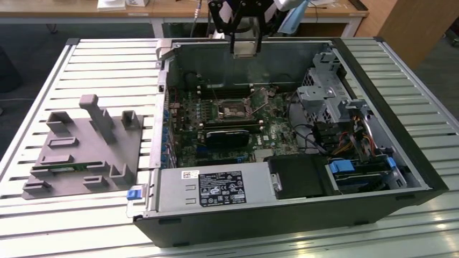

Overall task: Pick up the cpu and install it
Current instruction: 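Pick up the cpu and move it towards the insertion slot, then place the cpu into insertion slot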

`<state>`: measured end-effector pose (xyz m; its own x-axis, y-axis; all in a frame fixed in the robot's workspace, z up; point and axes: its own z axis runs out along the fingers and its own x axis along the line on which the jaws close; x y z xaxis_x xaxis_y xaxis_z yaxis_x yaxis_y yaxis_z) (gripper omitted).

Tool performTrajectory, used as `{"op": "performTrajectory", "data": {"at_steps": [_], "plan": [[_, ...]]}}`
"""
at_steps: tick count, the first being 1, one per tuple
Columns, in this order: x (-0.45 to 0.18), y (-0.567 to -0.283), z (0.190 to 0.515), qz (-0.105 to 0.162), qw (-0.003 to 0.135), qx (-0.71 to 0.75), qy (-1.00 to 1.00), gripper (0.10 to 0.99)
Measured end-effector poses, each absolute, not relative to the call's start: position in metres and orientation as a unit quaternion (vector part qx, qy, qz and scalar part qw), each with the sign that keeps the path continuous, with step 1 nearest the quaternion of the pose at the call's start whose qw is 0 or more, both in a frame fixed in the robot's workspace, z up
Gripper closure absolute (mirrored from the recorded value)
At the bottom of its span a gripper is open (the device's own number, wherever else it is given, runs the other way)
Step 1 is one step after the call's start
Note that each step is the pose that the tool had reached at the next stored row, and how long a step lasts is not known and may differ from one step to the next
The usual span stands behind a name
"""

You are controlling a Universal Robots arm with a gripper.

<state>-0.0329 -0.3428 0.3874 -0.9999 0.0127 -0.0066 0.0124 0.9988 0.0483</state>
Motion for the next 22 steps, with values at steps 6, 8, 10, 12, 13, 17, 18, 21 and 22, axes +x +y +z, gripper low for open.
{"op": "performTrajectory", "data": {"at_steps": [6, 8, 10, 12, 13, 17, 18, 21, 22], "plan": [[-0.0324, -0.3428, 0.3874, 0.024, 0.003, 0.007, 1.0, 0.553], [-0.0324, -0.3428, 0.3874, 0.023, 0.003, 0.009, 1.0, 0.553], [-0.0322, -0.3427, 0.3874, 0.022, 0.004, 0.019, 1.0, 0.553], [-0.0322, -0.3428, 0.3875, 0.021, 0.004, 0.034, 0.999, 0.553], [-0.0323, -0.3428, 0.3874, 0.02, 0.004, 0.042, 0.999, 0.553], [-0.0322, -0.3427, 0.3872, 0.02, 0.005, 0.073, 0.997, 0.553], [-0.0323, -0.3427, 0.3871, 0.02, 0.005, 0.079, 0.997, 0.553], [-0.0323, -0.3428, 0.3869, 0.02, 0.005, 0.094, 0.995, 0.553], [-0.0323, -0.3428, 0.3869, 0.02, 0.005, 0.098, 0.995, 0.553]]}}
